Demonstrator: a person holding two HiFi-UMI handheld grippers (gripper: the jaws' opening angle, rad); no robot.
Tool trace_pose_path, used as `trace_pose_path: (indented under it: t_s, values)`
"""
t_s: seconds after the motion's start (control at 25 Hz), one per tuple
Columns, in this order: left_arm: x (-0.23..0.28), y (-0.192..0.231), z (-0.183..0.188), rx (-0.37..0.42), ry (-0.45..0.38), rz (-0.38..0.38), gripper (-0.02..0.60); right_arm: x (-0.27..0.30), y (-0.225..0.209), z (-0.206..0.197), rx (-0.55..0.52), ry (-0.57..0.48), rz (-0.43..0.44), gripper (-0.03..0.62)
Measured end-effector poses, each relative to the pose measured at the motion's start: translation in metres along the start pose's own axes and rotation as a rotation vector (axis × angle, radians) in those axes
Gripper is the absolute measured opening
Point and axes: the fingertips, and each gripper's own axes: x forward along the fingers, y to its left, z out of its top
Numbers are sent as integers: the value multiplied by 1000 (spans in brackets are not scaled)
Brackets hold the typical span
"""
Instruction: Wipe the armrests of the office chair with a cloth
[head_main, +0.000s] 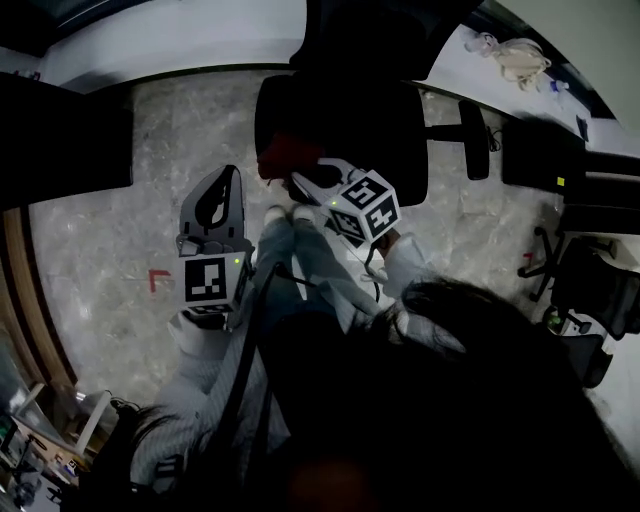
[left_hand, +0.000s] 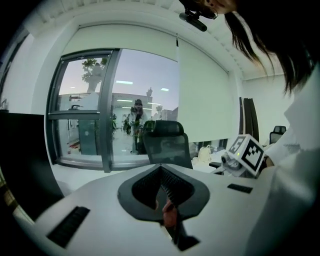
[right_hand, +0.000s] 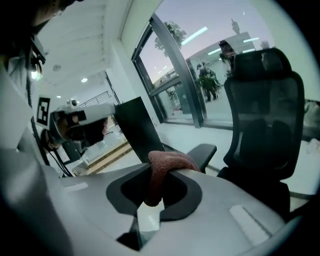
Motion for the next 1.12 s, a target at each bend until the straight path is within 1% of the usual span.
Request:
trace_pose_path:
  t_s: [0.08, 0.2, 0.28, 0.32, 0.44, 0.52, 0.6, 0.68, 0.76, 0.84, 0.92, 1.04, 1.12]
  values:
    - [-4, -8, 20, 37, -24, -27, 5, -33, 14, 39, -67, -72, 4, 32]
    - [-17, -19, 59, 78, -76, -59, 5, -90, 47, 101, -165, -188, 31, 32]
    - [-31, -33, 83, 99, -105, -88, 5, -131, 70, 135, -204, -272, 46, 32]
    - [-37, -41, 94, 113, -120, -102, 5, -151, 79, 149, -204, -317, 51, 32]
    - [-49, -65, 124, 160, -173, -140, 5, -198, 94, 182, -156, -442, 60, 32]
    - [-51, -75, 135, 181, -202, -162, 6, -214, 95, 194, -124, -492, 53, 32]
    - [-54, -84, 141, 193, -221, -188, 6, -221, 93, 199, -72, -523, 49, 32]
    - [-57, -96, 144, 212, -223, -222, 6, -226, 90, 202, 9, -544, 57, 32]
    - [-60, -110, 147, 261, -213, -250, 6, -230, 89, 203, 94, -562, 81, 32]
    - [-61, -119, 151, 307, -231, -257, 11, -232, 93, 205, 161, -578, 121, 32]
    - [-60, -123, 157, 349, -261, -257, 97, -232, 98, 206, 203, -582, 156, 32]
    - [-57, -121, 164, 442, -286, -213, 176, -228, 106, 207, 232, -566, 196, 32]
    - [-55, -122, 167, 518, -291, -161, 196, -228, 110, 205, 262, -550, 233, 32]
